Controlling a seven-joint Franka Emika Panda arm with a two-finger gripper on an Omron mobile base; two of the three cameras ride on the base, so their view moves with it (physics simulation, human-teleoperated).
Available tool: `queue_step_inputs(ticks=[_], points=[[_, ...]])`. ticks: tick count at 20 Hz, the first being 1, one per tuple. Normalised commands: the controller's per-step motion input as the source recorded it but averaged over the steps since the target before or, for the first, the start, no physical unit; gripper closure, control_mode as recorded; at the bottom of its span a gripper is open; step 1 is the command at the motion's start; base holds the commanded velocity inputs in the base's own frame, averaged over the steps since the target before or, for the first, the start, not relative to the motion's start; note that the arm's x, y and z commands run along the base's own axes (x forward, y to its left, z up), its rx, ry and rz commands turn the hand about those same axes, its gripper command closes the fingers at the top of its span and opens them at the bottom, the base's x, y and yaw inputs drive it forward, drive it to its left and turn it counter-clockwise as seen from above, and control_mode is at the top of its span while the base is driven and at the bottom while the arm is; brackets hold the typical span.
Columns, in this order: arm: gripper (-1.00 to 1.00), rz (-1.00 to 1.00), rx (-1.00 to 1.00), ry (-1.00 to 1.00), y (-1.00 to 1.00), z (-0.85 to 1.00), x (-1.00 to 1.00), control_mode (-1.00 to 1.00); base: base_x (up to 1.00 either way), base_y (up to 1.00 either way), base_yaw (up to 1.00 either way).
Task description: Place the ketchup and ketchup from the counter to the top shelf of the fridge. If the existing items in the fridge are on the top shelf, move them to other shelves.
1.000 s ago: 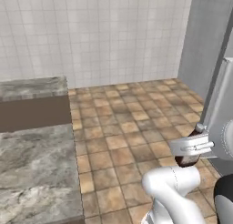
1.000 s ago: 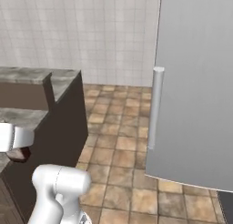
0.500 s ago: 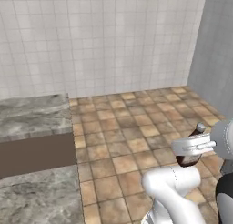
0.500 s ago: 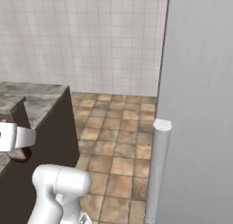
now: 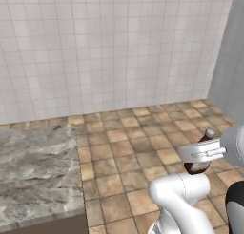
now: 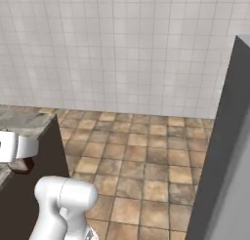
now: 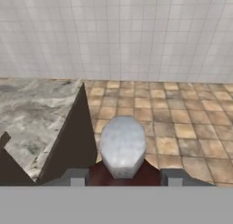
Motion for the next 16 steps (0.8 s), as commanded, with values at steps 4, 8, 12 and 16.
queue_step_inputs(ticks=[4, 8, 12, 16], points=[[1.0, 0.0, 0.0, 0.0, 0.0, 0.0, 0.0, 1.0, 1.0, 0.0, -0.03], [1.0, 0.0, 0.0, 0.0, 0.0, 0.0, 0.0, 1.0, 1.0, 0.01, -0.27], [1.0, 0.0, 0.0, 0.0, 0.0, 0.0, 0.0, 1.0, 0.96, 0.01, -0.52], [1.0, 0.0, 0.0, 0.0, 0.0, 0.0, 0.0, 1.0, 0.61, 0.0, -0.68]])
